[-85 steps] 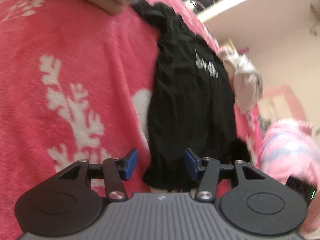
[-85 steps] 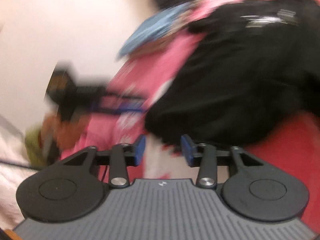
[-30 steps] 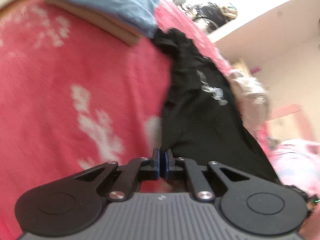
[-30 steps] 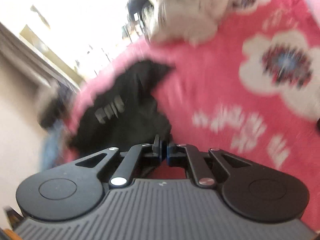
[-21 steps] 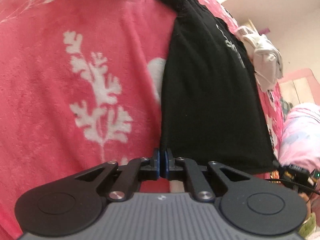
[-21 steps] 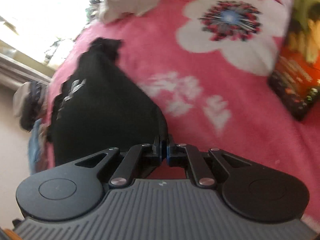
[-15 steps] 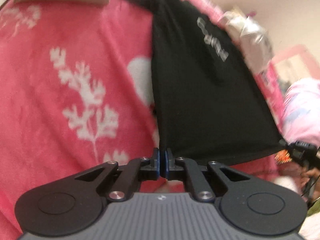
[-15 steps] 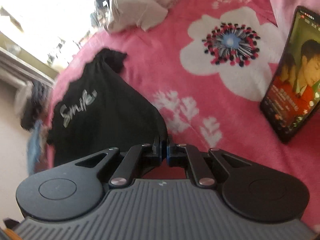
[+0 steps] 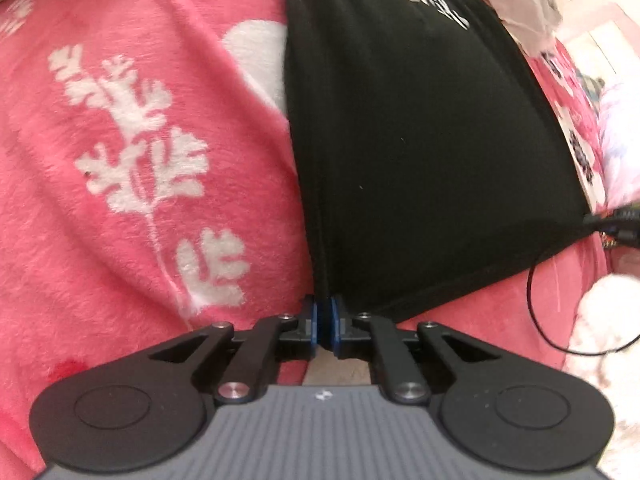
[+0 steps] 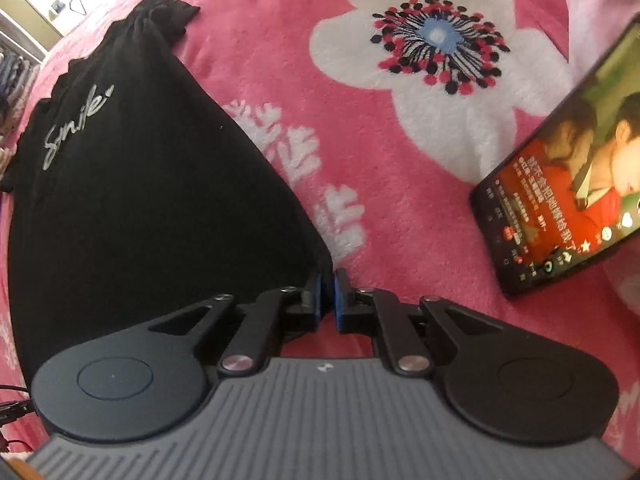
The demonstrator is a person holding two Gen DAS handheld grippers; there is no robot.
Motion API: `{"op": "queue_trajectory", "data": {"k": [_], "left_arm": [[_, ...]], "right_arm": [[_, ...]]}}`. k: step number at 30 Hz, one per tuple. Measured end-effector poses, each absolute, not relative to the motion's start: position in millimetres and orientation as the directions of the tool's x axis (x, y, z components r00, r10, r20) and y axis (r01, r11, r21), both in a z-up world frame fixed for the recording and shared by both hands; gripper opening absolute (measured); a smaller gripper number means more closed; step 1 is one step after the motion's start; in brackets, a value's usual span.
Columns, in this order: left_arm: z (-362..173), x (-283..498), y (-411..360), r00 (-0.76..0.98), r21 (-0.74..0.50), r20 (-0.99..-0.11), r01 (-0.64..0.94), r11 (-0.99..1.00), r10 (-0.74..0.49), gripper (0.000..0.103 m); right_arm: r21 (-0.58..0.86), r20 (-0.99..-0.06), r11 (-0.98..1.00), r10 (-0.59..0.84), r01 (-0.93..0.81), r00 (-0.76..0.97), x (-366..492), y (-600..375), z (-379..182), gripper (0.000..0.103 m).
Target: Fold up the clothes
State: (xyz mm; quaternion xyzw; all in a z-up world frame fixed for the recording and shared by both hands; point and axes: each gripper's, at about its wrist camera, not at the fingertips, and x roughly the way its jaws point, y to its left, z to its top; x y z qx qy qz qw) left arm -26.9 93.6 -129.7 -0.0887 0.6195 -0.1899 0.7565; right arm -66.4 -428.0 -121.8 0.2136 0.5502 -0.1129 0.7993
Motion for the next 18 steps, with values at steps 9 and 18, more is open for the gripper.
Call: {"op": "queue_trajectory", "data": {"k": [9,18], "left_arm": [[-108,-30,119,0.167,-0.316,-0.92,0.216,0.924,-0.354,0.028],[-50,18,135,0.372,-0.237,-0.884,0.168,0.957,-0.284,0.033]], "right_arm": [[0.203,-0.904,0.855,-0.024,0.477,0.427,-95,-429,-99,0.046],[0.329,-0.754,0.853,-0.02,0.404,0.657,-96,-418,-52,0.046]]}}
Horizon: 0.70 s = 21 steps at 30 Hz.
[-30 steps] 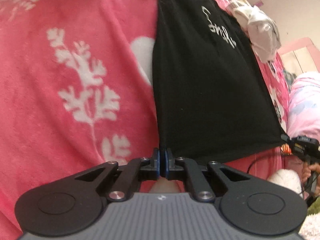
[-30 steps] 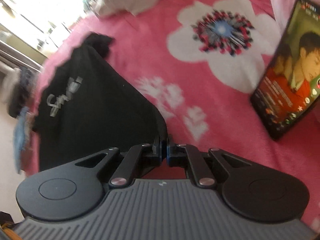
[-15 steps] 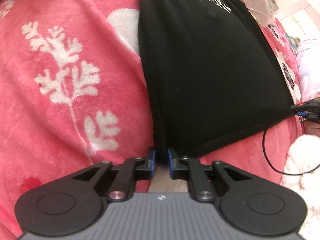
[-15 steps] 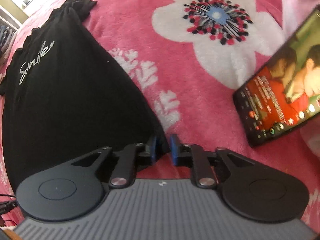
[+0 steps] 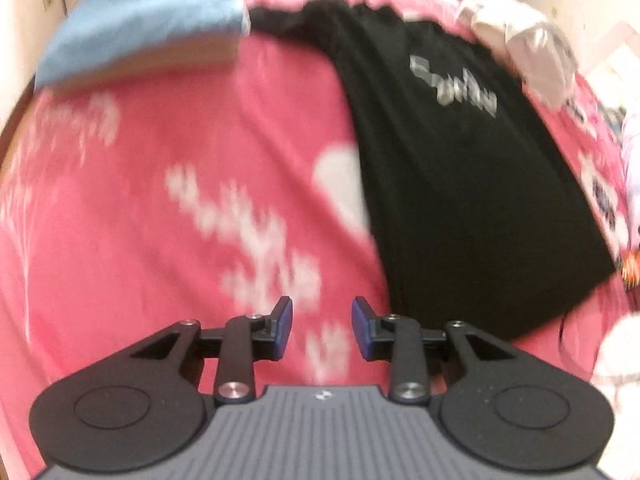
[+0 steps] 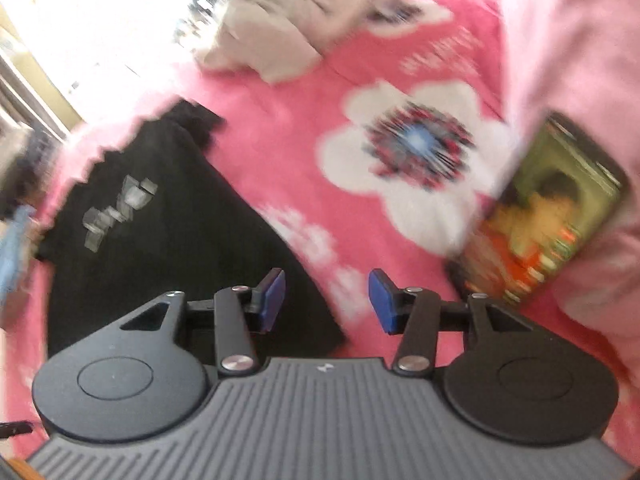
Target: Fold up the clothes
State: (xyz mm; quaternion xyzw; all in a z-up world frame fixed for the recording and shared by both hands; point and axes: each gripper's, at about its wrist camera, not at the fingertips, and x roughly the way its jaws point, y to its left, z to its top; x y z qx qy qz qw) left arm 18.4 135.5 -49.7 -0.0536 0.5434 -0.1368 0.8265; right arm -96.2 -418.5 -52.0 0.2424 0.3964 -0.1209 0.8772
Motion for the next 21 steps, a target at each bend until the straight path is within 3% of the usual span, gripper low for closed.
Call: {"op": "queue_trajectory", "data": {"k": [9,15,21], "left_arm": [[-49,135,15,0.471,-0.294,-0.778,0.315,0.903,-0.417,0.037],[-92,176,-62,0.453,-0.324,-0.756,0.369,0.871,-0.473,0.037],[-131,184,-83,0.456,-0.34,-0.747,0.362,0.868,-0.483,0.037]], "right_arm": [[0.631,-0.6,0.716,0.208,0.298,0.772,10,-415,-64,0.046],[0.679,-0.608,0.637,0.208,0.365,0.766,101,-434,-95,0.046],[0.665,-0.658,0.614,0.21,0.426,0.723,185,-445,-131,0.045]]}}
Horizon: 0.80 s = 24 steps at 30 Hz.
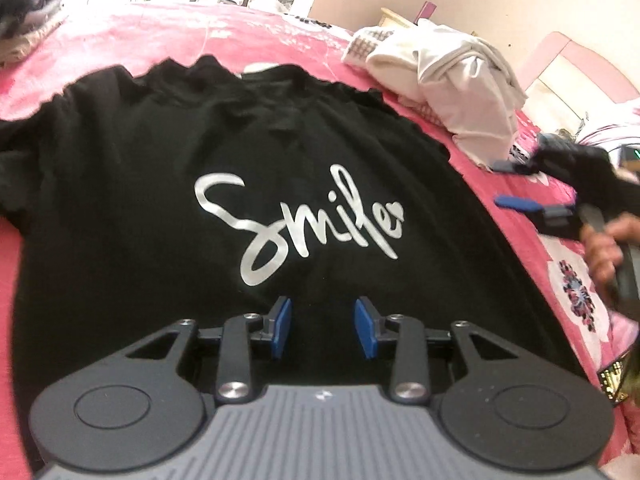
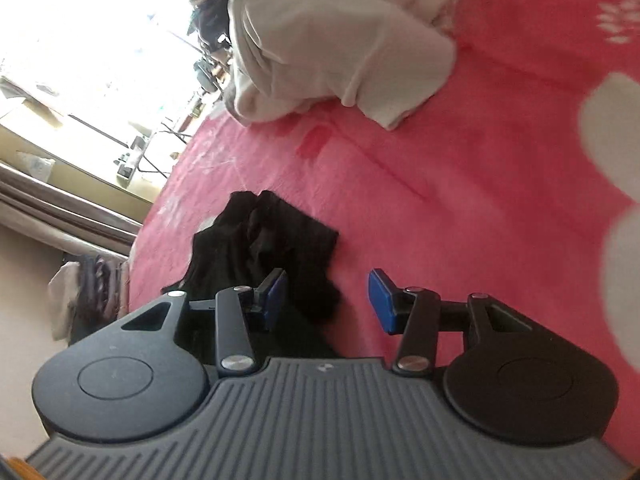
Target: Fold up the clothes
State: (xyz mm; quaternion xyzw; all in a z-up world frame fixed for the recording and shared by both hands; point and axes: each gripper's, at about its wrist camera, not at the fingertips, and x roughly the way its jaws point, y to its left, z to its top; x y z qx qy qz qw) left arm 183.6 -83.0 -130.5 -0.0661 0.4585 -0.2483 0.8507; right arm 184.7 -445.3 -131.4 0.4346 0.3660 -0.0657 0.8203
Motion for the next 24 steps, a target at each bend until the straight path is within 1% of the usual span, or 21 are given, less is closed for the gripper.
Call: {"op": "queue_trajectory", "data": {"k": [4,6,7,8,10,11,14,16,19,24], "left_arm": [[-137,176,-82,0.486,-0.339,-0.715,0.387,0.857,-0.502,0.038],[-139,173,-77,0.496,-0.356,-0.698,0.385,0.852,-0.516,0.038],[-140,172,-75,0.501,-0.367,-0.69,0.381,0.849,-0.523,0.038],[-141,171,-73,0.505,-0.379,-0.681,0.377,0.845,-0.531,0.038],[-143,169,-69,0.513,-0.398,-0.665,0.372,0.839,-0.543,0.038],[-144,168,-68,0.516,-0.401,-0.659,0.373,0.837,-0.546,0.038],[-147,166,-68,0.529,-0.397,-0.646,0.382,0.835,-0.55,0.038],[-147,163,-70,0.54,-0.38,-0.641,0.393,0.837,-0.545,0.038],[-147,161,-72,0.549,-0.36,-0.638,0.406,0.84,-0.539,0.038],[-147,162,-71,0.548,-0.361,-0.635,0.413,0.836,-0.545,0.039]], "right_arm": [[0.624,-0.703,0.646,0.218,0.439,0.677,226,-441,-149,0.043],[0.58,-0.725,0.691,0.198,0.431,0.659,241,-435,-153,0.039],[0.558,-0.732,0.716,0.185,0.42,0.656,246,-433,-153,0.031],[0.535,-0.736,0.74,0.171,0.408,0.654,252,-431,-153,0.019],[0.493,-0.746,0.783,0.154,0.38,0.648,260,-428,-153,0.006],[0.479,-0.749,0.797,0.152,0.368,0.645,263,-429,-152,0.003],[0.398,-0.758,0.865,0.122,0.306,0.641,273,-424,-141,0.002],[0.315,-0.754,0.91,0.067,0.269,0.654,283,-423,-127,0.001],[0.177,-0.735,0.958,-0.022,0.224,0.677,302,-422,-107,0.001],[-0.11,-0.687,0.98,-0.198,0.169,0.7,341,-421,-86,0.001]]}}
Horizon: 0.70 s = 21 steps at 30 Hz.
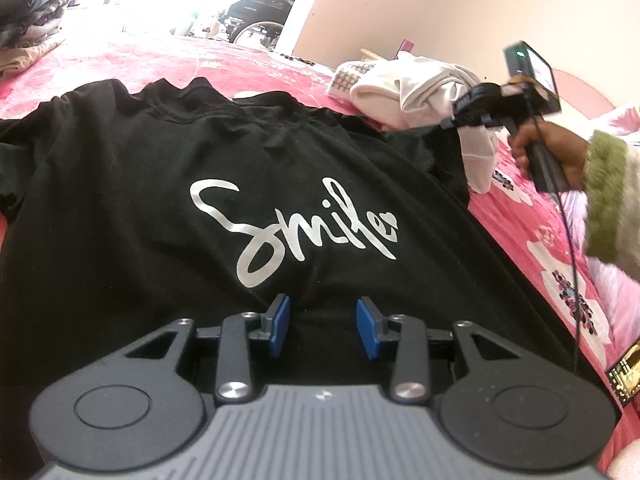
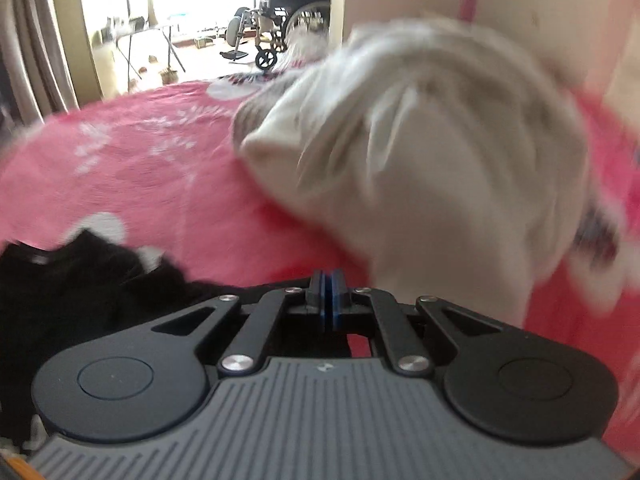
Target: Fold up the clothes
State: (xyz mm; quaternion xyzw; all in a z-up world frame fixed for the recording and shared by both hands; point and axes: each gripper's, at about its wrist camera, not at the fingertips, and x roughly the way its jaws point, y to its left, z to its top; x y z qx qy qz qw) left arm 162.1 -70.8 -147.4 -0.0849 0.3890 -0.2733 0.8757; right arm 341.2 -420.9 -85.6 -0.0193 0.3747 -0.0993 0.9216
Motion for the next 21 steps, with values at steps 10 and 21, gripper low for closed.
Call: {"op": "queue_trajectory", "data": {"k": [10,21], "left_arm": [[-148,161,-72,0.55,-0.348,-0.633,0.425,0.835,-0.544,0.039],[-147,160,-74,0.554,-0.333,-0.635,0.433,0.838,-0.538,0.039]], "right_arm": [[-0.418,-0.646,0.897,-0.403,0.142,0.648,396,-423,-107,0.002],[-0.078,-0.582,0.971,-0.23,0.228,0.78,339,-454,-70,0.037]]}}
